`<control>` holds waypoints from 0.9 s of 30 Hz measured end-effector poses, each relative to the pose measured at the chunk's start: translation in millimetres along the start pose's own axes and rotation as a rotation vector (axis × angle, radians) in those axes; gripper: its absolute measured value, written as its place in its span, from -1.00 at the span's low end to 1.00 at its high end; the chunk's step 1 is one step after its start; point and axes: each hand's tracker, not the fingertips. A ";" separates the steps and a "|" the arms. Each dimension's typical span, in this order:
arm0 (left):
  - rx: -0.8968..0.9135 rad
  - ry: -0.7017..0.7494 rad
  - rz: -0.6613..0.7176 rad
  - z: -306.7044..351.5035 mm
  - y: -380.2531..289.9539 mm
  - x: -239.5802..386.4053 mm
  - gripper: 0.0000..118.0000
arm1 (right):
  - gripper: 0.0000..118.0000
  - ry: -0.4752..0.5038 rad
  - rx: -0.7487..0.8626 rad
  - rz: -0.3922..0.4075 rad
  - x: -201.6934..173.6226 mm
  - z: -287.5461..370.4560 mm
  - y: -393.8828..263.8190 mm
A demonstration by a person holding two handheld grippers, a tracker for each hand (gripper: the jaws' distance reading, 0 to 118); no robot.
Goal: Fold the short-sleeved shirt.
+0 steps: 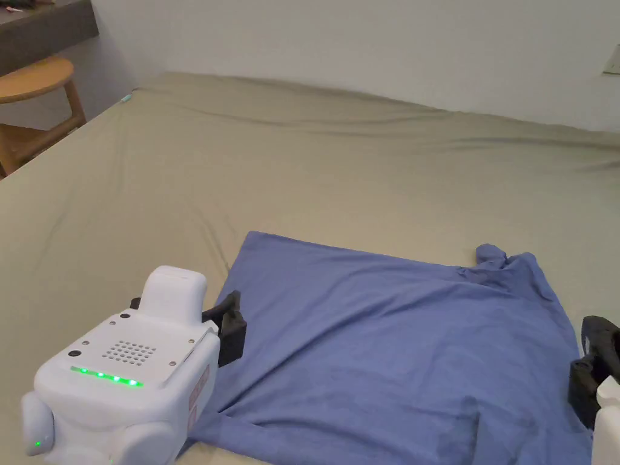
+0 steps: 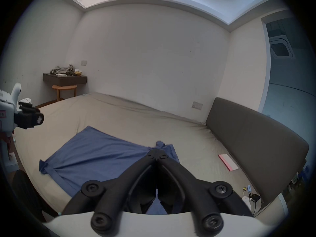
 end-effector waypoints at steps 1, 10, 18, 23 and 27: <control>-0.026 0.006 0.002 -5.3 -11.4 -6.3 0.45 | -0.96 0.002 -0.019 -0.002 2.1 -1.8 -4.2; -0.393 0.136 -0.070 -54.5 -122.0 -41.2 0.98 | -0.96 -0.041 -0.127 -0.048 22.4 -9.8 -28.2; -0.463 0.050 0.023 -76.7 -139.6 -41.3 -0.22 | -0.96 -0.059 -0.160 -0.055 25.3 -8.0 -30.0; -0.447 0.025 -0.020 -78.7 -135.7 -25.2 -0.88 | -0.96 -0.070 -0.148 -0.054 28.3 -3.6 -26.5; -0.393 0.014 0.039 -61.3 -115.1 -29.4 -0.89 | -0.96 -0.067 -0.192 -0.075 39.2 -4.3 -32.7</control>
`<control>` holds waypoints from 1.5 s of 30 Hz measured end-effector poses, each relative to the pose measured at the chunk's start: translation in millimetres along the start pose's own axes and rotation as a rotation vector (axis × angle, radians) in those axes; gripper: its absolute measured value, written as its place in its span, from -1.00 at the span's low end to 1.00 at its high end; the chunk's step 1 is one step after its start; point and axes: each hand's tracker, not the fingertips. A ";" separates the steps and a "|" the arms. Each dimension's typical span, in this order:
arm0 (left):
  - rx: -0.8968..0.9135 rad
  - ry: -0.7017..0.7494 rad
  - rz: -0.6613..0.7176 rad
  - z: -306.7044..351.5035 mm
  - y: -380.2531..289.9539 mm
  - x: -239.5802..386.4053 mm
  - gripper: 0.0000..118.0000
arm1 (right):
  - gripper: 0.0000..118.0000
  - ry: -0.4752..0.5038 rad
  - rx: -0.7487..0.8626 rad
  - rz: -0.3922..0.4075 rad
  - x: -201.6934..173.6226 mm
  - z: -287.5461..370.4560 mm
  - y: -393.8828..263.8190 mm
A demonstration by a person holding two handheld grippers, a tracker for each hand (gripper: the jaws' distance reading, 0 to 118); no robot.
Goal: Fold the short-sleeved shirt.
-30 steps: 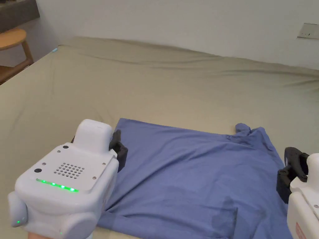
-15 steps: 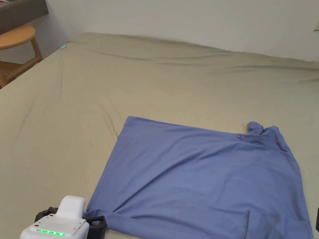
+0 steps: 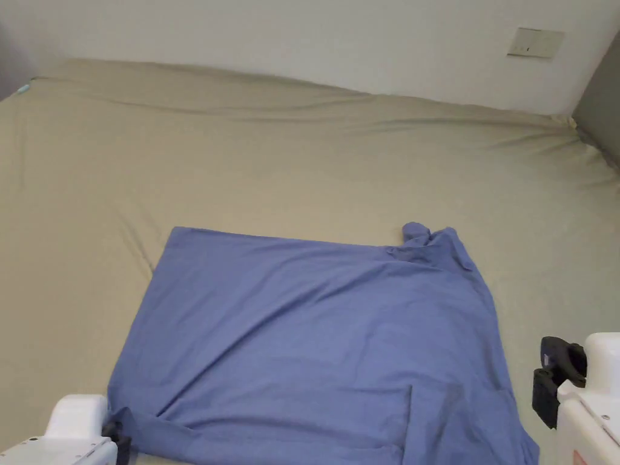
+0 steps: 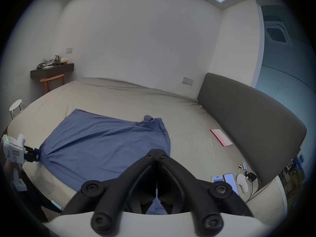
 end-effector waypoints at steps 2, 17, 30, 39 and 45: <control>0.038 -0.005 -0.014 15.9 6.4 0.1 -0.89 | -0.91 0.003 -0.067 0.012 6.2 -6.6 -9.9; 0.041 0.047 -0.071 20.3 -2.7 12.6 -0.89 | 0.89 0.070 -0.603 -0.068 39.1 -82.9 -159.8; -0.009 0.085 -0.097 7.7 -12.2 14.8 -0.89 | -0.80 0.172 -0.577 -0.095 31.3 -103.4 -170.0; 0.144 0.051 0.032 29.7 11.2 7.8 -0.89 | -0.80 0.163 -0.302 -0.205 51.8 -78.9 -125.3; 0.190 0.060 0.061 18.5 51.3 6.8 -0.89 | -0.80 0.156 -0.264 -0.187 51.4 -105.0 -75.3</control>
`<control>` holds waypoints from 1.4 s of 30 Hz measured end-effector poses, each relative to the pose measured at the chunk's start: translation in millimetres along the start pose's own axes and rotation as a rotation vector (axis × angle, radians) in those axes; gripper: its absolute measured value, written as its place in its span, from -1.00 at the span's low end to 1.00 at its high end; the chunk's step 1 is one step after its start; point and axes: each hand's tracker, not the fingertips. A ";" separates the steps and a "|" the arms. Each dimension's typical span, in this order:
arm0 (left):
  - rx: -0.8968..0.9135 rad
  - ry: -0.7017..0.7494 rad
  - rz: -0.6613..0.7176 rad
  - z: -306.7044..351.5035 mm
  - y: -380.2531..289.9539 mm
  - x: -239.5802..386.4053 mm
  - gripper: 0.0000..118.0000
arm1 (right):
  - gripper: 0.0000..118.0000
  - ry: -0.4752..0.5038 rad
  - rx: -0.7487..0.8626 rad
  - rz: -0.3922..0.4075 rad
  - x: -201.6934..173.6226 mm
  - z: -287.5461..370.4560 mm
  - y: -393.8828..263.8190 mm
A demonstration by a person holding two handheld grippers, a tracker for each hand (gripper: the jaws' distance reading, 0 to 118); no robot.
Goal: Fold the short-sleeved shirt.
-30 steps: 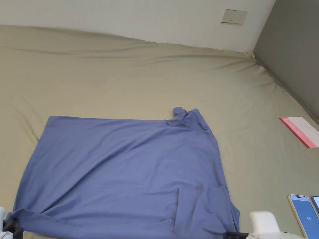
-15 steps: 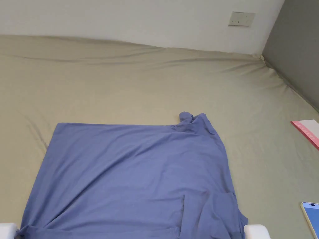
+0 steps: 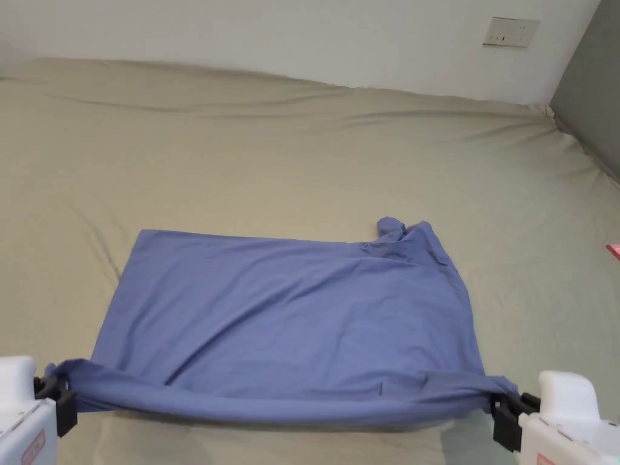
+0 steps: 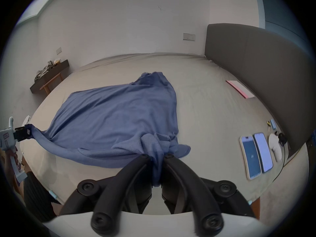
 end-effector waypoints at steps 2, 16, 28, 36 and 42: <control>0.005 0.009 0.003 -12.4 12.7 1.1 -0.89 | -0.80 -0.026 -0.014 0.016 -3.3 -14.5 14.9; -0.146 0.057 -0.051 -141.4 40.2 12.0 -0.89 | -0.80 -0.098 -0.250 0.063 -11.9 -159.4 63.9; -0.200 0.079 -0.057 -157.5 51.1 12.9 -0.62 | 0.74 -0.304 -0.215 -0.010 17.8 -187.2 75.0; 0.166 0.056 0.018 -45.3 119.6 21.3 0.89 | 0.74 -0.196 0.085 -0.076 18.5 -85.5 122.2; 0.400 -0.017 0.000 37.5 159.8 36.1 0.90 | 0.74 -0.142 0.433 0.049 -33.9 24.9 155.9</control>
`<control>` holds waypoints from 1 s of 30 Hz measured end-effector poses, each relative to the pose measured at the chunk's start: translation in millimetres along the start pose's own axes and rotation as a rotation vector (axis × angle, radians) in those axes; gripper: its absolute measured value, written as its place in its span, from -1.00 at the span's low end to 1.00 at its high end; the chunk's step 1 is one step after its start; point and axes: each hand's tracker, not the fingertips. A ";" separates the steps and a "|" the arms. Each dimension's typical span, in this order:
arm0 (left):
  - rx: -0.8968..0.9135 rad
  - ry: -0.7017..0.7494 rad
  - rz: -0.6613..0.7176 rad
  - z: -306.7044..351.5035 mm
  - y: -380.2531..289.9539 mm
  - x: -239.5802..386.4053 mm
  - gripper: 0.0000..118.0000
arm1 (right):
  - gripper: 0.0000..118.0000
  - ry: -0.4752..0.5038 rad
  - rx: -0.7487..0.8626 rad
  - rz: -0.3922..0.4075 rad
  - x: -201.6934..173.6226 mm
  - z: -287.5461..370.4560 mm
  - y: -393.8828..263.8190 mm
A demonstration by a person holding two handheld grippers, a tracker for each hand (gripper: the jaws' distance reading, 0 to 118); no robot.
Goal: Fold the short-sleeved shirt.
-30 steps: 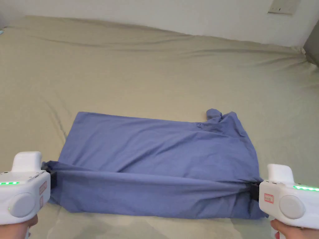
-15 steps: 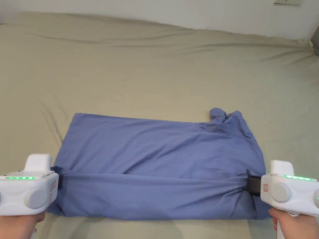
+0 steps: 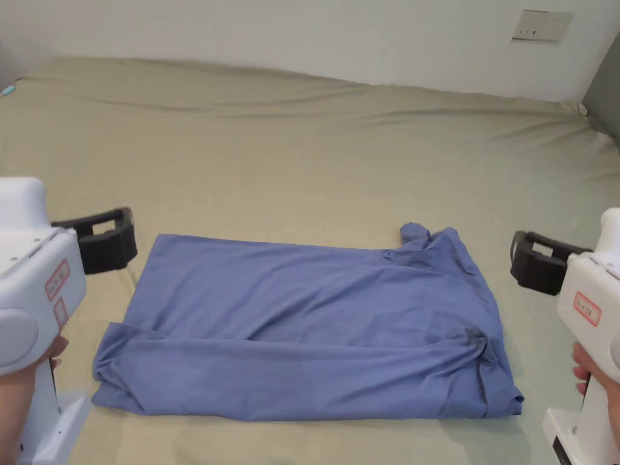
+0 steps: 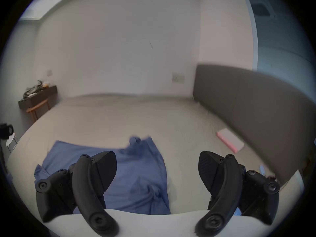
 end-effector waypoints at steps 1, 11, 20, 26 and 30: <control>0.025 -0.012 0.000 9.7 7.5 3.6 0.90 | 0.74 0.000 0.033 0.020 -6.9 12.6 8.6; 0.201 -0.034 -0.194 80.8 16.5 49.7 0.17 | -0.21 0.146 0.202 0.182 -69.3 98.8 29.9; 0.208 -0.015 -0.262 90.6 1.0 65.8 -1.00 | -0.96 0.153 0.152 0.241 -84.3 101.2 9.7; 0.122 0.003 -0.192 68.2 -12.3 46.7 -1.00 | -0.96 0.145 0.122 0.242 -78.1 95.0 1.5; -0.069 0.028 -0.168 29.9 -45.3 25.6 0.21 | -0.96 0.134 0.089 0.256 -71.3 86.4 -9.2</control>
